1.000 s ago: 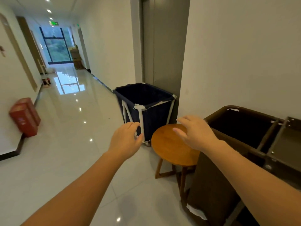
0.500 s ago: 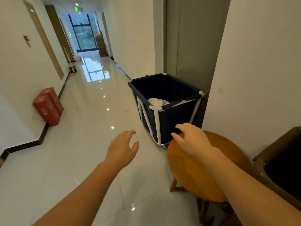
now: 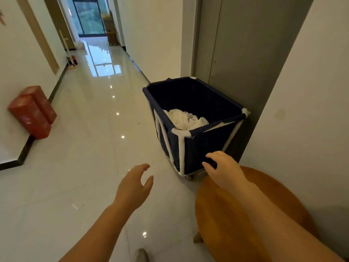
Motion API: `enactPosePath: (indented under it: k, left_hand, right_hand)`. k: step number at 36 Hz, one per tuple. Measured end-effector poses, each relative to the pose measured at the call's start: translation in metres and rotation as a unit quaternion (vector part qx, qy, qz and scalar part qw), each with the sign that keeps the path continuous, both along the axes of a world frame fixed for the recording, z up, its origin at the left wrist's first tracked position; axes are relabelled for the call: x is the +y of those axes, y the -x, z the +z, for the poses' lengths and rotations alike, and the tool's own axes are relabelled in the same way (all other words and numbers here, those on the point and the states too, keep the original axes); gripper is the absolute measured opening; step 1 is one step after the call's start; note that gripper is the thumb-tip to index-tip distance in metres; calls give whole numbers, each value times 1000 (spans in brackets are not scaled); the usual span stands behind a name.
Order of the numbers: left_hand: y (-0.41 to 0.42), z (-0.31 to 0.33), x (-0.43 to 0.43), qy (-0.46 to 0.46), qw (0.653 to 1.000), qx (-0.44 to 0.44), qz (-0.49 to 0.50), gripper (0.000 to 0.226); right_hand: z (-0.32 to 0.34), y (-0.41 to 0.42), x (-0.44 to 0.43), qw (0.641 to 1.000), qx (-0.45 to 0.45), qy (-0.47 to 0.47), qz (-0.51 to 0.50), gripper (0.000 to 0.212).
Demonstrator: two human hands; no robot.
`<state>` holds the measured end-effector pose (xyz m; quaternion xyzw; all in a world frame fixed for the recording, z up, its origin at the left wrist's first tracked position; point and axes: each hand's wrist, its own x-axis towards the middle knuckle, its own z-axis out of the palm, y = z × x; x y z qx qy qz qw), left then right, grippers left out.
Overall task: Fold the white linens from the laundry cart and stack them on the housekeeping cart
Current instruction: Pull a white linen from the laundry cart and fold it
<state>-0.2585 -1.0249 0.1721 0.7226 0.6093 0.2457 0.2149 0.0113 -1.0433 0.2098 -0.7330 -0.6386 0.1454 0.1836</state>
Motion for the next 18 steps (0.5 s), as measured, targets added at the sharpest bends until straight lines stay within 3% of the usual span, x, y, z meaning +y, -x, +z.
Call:
enactPosePath:
  k: [8,18]
  left_hand:
    - [29,-22,157,29,999,-4,-45,44]
    - [50,-31,304,37,994,9,-101,42]
  right_hand:
    - [-19,27,136,998,15,-1,-67,41]
    - [-37,37,241,993,19,6,-118,37]
